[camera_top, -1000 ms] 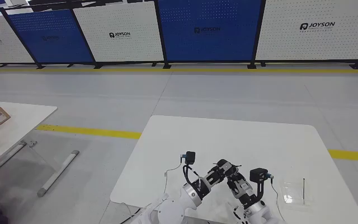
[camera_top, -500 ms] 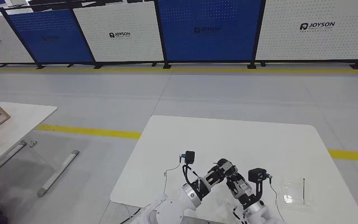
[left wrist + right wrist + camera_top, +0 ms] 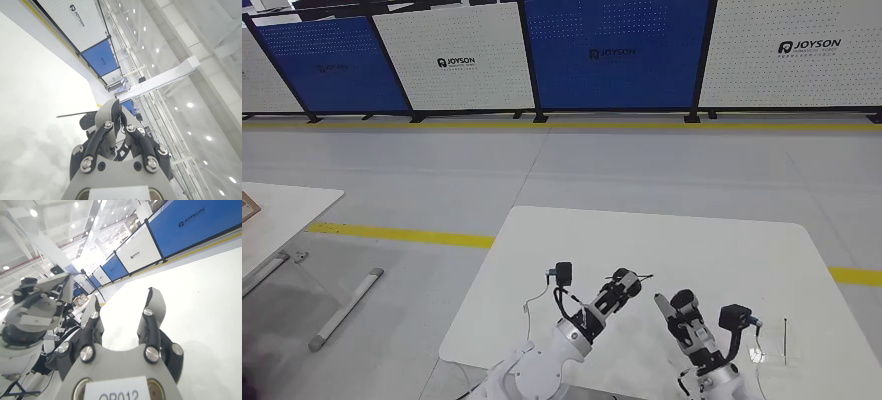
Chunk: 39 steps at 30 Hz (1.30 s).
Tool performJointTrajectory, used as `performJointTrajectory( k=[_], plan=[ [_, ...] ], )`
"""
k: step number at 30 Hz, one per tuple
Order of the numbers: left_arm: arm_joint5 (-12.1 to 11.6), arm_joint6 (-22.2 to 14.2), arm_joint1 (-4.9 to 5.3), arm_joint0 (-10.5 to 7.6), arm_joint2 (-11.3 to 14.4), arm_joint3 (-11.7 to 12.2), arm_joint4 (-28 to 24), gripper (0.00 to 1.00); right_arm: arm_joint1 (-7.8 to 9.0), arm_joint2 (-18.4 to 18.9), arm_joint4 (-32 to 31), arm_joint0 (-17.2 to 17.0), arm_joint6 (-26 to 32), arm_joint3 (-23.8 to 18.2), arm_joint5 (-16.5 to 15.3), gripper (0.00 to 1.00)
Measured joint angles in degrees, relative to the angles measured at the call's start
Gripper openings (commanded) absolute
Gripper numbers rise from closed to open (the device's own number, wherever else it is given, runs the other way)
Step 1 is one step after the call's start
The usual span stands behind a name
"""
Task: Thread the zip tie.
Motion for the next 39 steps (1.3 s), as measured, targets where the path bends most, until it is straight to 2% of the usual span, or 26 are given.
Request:
performJointTrajectory(
  k=[8, 12, 27, 39],
  plan=[
    [-1.6, 0.8, 0.43, 1.98, -4.0, 1.6, -2.4, 0.00, 1.54, 5.8, 12.2, -3.1, -1.4, -4.3, 0.0, 1.00],
    [-2.2, -0.2, 0.47, 2.23, -4.2, 1.8, -3.2, 0.00, 1.54, 5.8, 12.1, -3.0, -1.3, -4.3, 0.0, 1.00],
    [-2.1, -0.2, 0.45, 2.12, -4.1, 1.8, -3.0, 0.00, 1.50, 5.9, 12.5, -2.9, -1.2, -4.4, 0.4, 1.00],
    [-0.1, 4.7, 0.04, 1.31, -4.2, 3.4, -0.7, 0.00, 2.07, 12.5, 21.4, -6.9, -3.9, -8.6, 0.0, 1.00]
  ],
)
